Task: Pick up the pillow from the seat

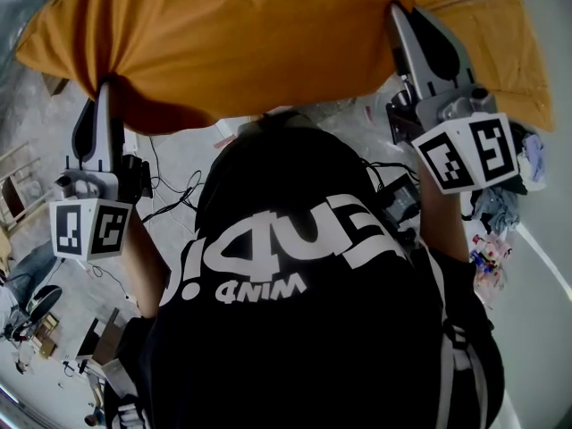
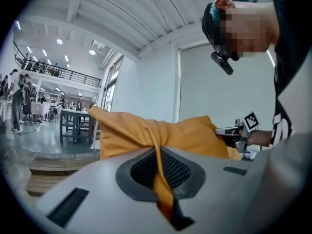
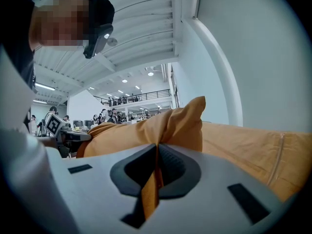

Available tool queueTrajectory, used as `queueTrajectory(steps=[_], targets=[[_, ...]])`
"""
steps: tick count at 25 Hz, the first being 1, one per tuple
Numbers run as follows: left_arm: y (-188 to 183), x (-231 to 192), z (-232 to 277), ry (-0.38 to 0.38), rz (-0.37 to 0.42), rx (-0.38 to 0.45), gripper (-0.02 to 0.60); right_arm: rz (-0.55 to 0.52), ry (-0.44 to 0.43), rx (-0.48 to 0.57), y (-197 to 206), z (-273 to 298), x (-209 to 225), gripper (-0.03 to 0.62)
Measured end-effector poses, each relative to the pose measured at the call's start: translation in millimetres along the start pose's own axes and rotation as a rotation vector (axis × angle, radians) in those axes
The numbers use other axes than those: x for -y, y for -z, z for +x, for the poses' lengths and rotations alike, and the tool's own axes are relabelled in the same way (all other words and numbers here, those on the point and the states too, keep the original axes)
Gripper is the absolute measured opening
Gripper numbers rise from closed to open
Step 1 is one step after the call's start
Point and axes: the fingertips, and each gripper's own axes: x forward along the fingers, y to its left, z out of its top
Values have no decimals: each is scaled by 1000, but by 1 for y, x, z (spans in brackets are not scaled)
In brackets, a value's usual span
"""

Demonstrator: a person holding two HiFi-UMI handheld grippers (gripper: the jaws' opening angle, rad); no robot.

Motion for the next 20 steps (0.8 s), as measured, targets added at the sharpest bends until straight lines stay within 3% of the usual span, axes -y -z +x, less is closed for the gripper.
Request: queueTrajectory(steps=[20], targets=[[3,-3,1,-9,-10,-10,14,11,-17,-7,3,5,0,31]])
